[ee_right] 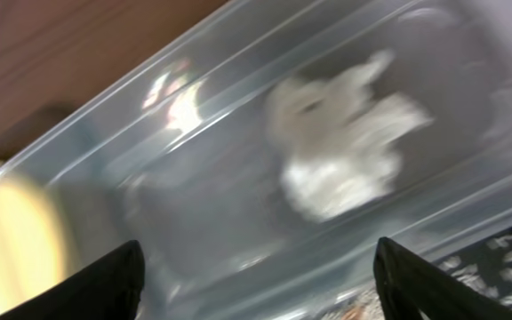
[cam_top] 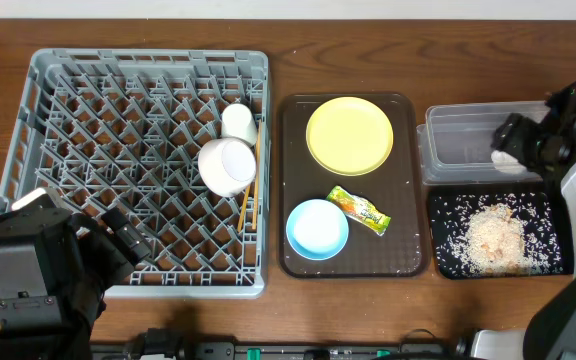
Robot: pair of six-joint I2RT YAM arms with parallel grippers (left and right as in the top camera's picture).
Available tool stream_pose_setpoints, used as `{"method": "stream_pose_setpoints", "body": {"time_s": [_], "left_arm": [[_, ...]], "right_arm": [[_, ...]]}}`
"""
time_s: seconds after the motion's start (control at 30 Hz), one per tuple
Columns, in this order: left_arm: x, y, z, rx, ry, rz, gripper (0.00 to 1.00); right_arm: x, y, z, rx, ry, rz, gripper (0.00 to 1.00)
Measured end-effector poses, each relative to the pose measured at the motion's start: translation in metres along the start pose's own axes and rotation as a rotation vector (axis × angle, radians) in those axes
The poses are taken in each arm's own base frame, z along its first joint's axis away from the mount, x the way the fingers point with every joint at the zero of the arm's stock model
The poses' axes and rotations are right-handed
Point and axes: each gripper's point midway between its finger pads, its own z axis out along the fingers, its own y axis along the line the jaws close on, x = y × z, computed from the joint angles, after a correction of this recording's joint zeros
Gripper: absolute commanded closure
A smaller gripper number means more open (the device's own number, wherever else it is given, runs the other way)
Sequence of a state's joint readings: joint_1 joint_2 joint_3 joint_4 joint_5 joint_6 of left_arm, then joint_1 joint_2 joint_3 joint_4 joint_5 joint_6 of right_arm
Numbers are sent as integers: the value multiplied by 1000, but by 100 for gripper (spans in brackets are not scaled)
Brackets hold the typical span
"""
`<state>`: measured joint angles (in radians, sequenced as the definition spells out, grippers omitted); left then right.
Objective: Sort waste into correct bins and load items into the dishwasher rack
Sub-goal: 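Move the right gripper to the green snack wrapper and grasp it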
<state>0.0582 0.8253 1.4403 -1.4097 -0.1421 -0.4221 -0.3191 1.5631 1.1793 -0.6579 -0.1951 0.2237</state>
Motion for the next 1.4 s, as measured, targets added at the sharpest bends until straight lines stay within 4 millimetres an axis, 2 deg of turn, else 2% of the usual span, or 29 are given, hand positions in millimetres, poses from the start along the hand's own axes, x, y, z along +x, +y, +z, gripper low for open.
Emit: {"method": "stream_pose_setpoints", "body": {"time_s": [0.17, 0.2, 0.33, 0.43, 0.53, 0.7, 0.8, 1.2, 1.4], "left_arm": [[0, 0, 0, 0, 0, 0, 1], [0, 0, 0, 0, 0, 0, 2], [0, 0, 0, 0, 0, 0, 2], [0, 0, 0, 0, 0, 0, 2], [0, 0, 0, 0, 0, 0, 1], [0, 0, 0, 0, 0, 0, 2], [0, 0, 0, 0, 0, 0, 2], [0, 0, 0, 0, 0, 0, 1], [0, 0, 0, 0, 0, 0, 2]], "right_arm": [[44, 64, -22, -164, 117, -159, 30], [59, 81, -25, -195, 155, -219, 30], [104, 123, -29, -253, 262, -390, 30], [135, 144, -31, -254, 318, -512, 29], [160, 157, -30, -235, 363, -613, 29], [193, 164, -19, -173, 427, -741, 27], [206, 164, -12, -138, 458, -789, 26], [237, 136, 35, 0, 634, -810, 27], [255, 119, 54, 54, 729, -814, 38]]}}
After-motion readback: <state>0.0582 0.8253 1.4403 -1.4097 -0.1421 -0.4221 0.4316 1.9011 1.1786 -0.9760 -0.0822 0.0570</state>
